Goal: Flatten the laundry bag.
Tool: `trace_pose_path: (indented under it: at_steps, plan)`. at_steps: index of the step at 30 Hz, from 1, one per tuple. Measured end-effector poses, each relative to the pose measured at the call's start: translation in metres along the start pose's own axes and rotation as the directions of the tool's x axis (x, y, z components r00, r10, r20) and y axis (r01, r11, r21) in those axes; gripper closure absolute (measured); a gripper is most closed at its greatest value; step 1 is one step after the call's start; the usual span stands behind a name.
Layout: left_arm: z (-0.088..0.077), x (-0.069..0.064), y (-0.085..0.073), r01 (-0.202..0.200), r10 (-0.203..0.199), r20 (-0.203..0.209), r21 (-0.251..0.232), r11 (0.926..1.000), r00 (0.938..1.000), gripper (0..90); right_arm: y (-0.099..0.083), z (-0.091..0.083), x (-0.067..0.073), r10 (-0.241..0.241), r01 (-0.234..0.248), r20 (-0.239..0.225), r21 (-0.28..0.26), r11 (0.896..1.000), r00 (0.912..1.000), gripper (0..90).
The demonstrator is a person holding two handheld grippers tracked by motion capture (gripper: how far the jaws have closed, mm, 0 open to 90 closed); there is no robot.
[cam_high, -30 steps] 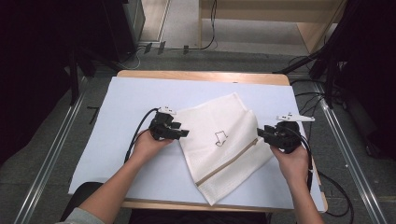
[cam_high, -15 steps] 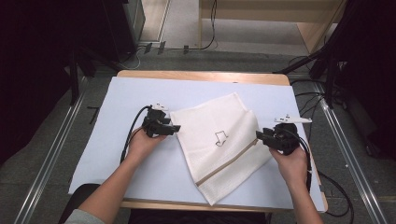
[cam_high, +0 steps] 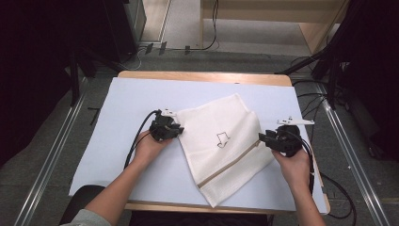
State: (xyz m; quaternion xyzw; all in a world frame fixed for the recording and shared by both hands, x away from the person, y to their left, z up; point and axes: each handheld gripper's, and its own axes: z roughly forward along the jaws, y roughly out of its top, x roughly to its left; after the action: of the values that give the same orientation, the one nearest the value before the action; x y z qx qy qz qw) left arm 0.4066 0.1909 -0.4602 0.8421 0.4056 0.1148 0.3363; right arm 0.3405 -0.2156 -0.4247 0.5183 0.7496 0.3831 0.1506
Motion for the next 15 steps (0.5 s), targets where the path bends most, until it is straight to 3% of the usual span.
trace_pose_path:
  at_steps: [2,6,15]
  plan:
    - [0.001,0.001,0.001,0.018,-0.018,0.027,0.003,0.9998,0.9995,85.0,0.0,0.001,0.0,-0.005,0.005,-0.003,0.005,1.0,1.0,63.9]
    - [-0.001,0.009,0.005,0.076,-0.077,0.075,0.023,0.9969,0.9942,87.5,0.0,0.001,0.002,-0.005,0.005,-0.011,0.006,1.0,0.9999,64.0]
    - [-0.015,0.037,0.016,0.099,-0.099,0.046,-0.006,0.9951,0.994,87.6,0.0,0.001,0.006,-0.009,0.009,-0.023,0.007,1.0,0.9997,64.3]
